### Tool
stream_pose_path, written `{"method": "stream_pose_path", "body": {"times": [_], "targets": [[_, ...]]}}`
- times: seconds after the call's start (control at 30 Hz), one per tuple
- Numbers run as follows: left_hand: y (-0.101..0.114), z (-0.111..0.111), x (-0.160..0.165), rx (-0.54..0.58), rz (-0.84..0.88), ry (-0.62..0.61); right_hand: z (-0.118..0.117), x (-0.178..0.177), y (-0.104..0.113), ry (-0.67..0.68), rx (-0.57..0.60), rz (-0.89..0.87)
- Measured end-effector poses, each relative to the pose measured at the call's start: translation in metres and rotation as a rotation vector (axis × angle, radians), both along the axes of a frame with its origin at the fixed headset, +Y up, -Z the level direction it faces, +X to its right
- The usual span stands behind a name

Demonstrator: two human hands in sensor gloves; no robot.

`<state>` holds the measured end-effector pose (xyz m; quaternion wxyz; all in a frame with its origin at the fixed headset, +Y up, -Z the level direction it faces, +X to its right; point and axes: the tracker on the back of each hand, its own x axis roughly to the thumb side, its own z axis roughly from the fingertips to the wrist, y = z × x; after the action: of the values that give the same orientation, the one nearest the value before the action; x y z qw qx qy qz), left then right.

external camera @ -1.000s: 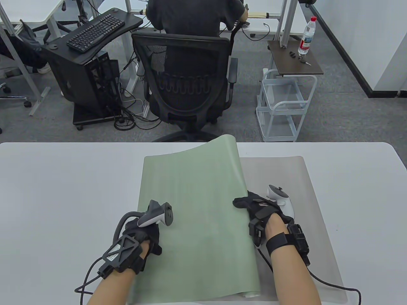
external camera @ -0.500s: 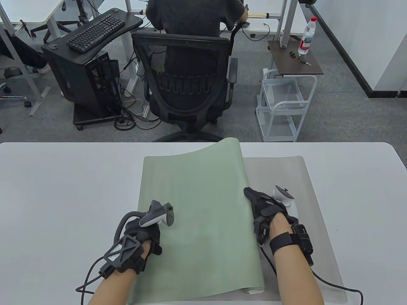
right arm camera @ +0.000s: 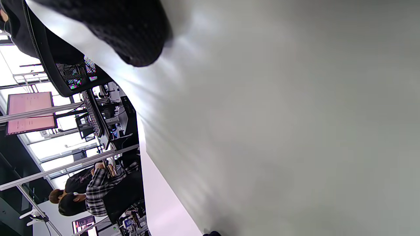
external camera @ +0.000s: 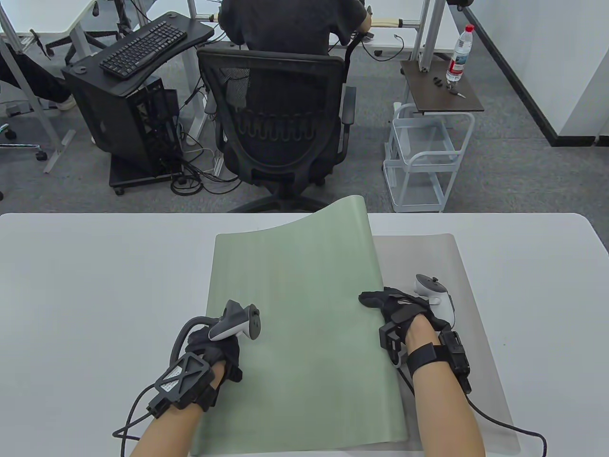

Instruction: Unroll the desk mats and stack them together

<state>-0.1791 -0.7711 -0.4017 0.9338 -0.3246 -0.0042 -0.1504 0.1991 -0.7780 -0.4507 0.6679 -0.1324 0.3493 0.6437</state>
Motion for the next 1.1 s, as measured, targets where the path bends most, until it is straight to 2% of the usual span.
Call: {"method": "stream_pose_path", "body": {"times": [0.27, 0.5, 0.77, 0.97, 1.1], "targets": [[0.000, 0.001, 0.001, -0.002, -0.009, 0.004, -0.003, 0.009, 0.003, 0.026, -0.003, -0.001], [0.000, 0.001, 0.001, -0.004, -0.008, 0.004, -0.001, 0.026, 0.007, -0.012, 0.017, -0.008], [0.000, 0.001, 0.001, -0.006, -0.011, 0.005, 0.003, 0.043, -0.002, -0.057, -0.012, -0.039], [0.000, 0.001, 0.002, -0.010, -0.021, 0.002, 0.001, 0.038, 0.001, -0.025, 0.040, -0.031], [0.000, 0.001, 0.002, -0.011, -0.021, 0.003, 0.000, 0.033, 0.002, 0.008, 0.035, -0.056]]}}
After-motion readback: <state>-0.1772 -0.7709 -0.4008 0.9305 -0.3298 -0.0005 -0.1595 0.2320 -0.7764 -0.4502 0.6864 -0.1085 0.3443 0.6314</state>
